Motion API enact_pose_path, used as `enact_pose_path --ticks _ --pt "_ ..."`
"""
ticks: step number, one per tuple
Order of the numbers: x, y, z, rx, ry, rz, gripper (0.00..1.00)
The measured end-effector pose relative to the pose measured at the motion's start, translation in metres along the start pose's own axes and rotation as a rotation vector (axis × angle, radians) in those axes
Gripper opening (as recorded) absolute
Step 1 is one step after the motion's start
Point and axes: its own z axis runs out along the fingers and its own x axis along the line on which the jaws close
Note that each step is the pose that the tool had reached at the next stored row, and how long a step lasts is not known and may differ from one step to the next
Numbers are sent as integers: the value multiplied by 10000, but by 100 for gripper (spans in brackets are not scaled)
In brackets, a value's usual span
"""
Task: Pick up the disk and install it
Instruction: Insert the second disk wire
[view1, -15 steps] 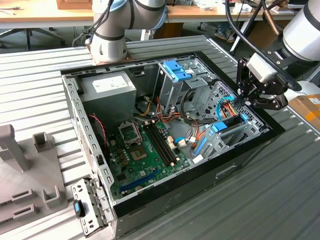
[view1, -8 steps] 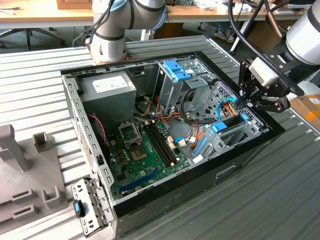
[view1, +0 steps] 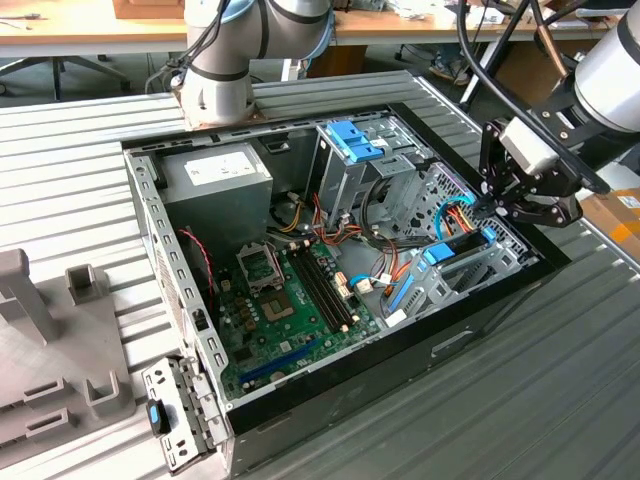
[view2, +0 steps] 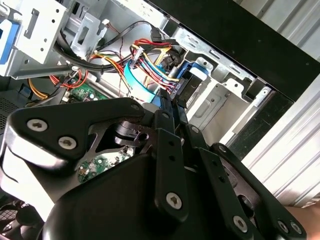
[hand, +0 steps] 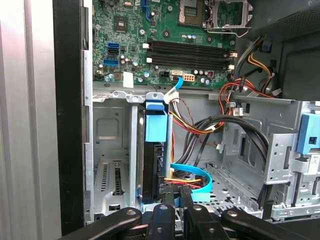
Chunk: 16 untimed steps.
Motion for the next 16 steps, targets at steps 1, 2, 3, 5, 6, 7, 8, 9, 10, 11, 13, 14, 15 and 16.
enact_pose_path --ticks 1,2,3,5,6,7,8,9,10,11,13,14,15,16 --pt "17 6 -2 0 1 1 16" --pt "20 26 2 0 1 1 16" --pt "22 49 12 0 1 1 16" --pt "27 61 32 0 0 0 16" --pt "28 64 42 0 0 -1 16" --pt "28 64 41 0 2 0 16" --pt "29 64 42 0 3 0 16" --pt "29 64 43 0 1 0 16" --pt "29 65 43 0 1 0 16" --pt "29 65 44 0 -1 0 16" --pt "37 68 60 1 -13 2 16" --pt "45 70 66 1 -11 3 16" --pt "54 71 67 1 -12 2 16" --pt "67 84 69 2 -34 6 16"
